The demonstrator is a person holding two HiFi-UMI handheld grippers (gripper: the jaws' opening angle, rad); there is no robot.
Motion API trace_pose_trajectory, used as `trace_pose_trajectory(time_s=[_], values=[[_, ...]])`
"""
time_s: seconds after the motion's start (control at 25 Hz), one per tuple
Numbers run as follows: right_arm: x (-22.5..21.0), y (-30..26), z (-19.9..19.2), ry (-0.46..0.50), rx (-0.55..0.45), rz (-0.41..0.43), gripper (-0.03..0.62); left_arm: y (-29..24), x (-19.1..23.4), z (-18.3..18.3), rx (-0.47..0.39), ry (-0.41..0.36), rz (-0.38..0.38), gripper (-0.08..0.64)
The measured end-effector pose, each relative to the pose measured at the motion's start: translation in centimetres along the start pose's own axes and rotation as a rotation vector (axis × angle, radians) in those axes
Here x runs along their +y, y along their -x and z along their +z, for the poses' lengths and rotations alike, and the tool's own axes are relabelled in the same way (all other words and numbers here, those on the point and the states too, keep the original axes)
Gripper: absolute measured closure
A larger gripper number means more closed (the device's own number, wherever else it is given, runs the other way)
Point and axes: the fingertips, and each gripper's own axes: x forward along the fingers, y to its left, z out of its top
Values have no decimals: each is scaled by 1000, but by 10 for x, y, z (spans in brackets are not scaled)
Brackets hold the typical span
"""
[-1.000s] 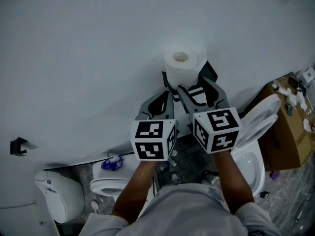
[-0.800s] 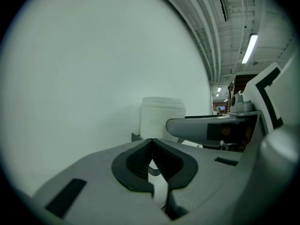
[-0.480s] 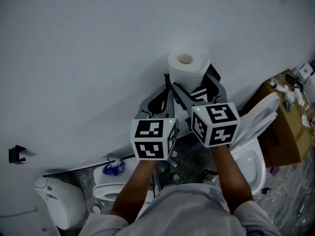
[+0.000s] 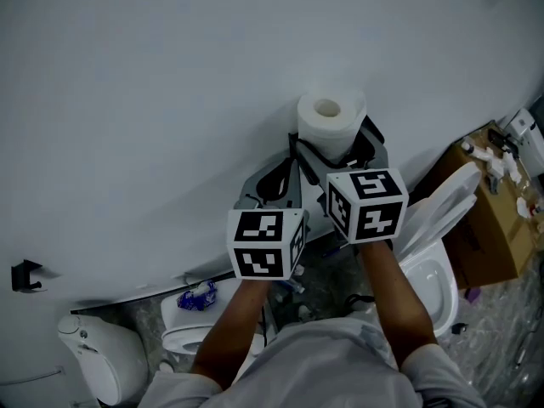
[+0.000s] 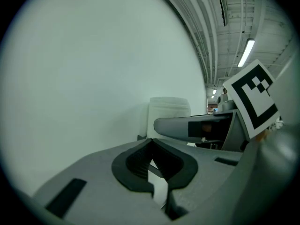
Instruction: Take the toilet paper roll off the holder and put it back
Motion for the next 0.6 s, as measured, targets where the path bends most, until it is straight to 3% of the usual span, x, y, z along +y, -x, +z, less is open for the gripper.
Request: trace_pose_trajectory(time_s=[0.6], values=[[0, 0, 0, 53, 20, -9, 222, 2, -4, 4, -16, -4, -15, 555]])
